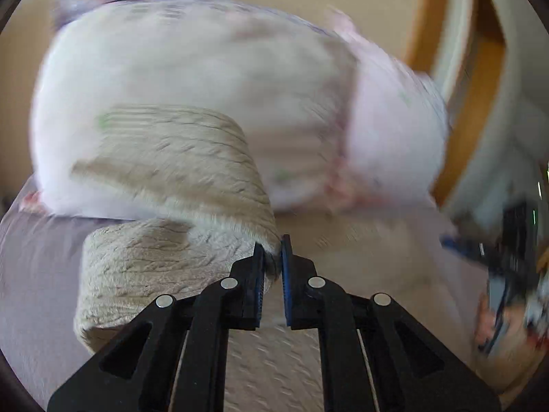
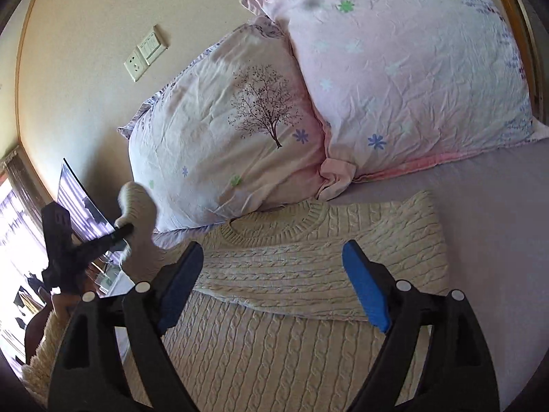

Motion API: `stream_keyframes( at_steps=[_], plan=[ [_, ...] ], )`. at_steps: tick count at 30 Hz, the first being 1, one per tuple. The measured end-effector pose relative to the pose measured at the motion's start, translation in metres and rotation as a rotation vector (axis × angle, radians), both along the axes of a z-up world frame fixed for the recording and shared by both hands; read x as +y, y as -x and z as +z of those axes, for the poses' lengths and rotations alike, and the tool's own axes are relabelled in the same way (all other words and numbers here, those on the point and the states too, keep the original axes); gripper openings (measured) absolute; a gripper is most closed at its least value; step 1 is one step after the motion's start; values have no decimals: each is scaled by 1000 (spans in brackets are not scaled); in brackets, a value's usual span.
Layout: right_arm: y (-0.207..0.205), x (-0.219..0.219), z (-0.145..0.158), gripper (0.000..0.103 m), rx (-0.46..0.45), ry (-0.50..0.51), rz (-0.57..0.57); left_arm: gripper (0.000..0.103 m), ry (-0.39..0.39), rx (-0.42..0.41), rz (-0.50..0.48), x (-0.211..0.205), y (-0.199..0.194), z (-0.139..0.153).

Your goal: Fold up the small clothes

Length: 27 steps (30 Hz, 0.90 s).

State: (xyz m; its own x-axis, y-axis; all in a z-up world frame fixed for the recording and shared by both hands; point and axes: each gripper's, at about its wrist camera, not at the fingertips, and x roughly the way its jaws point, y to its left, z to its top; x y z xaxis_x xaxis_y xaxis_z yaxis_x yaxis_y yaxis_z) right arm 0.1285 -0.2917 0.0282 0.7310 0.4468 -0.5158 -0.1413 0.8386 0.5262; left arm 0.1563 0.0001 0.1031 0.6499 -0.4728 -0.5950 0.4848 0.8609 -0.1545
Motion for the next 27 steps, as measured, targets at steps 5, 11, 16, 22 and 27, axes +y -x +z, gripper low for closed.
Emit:
stream_keyframes(
  at_steps=[5,11,16,22,27],
  plan=[
    [-17,-19,-32,68,169,-49,-41,24,-191,33,-221,-69,52,-50],
    [-39,-37,-58,47,304,-68,-138,56,55,115,64,47,71,-45],
    [-61,-38,-76,42,338,-108,-174,62,114,181,267,121,102,-57],
    [-46,-57,-58,10,196,-163,-277,62,190,266,311,143,124,-83],
    [6,-85,-50,45,258,-78,-339,62,228,272,270,138,141,-92]
  ],
)
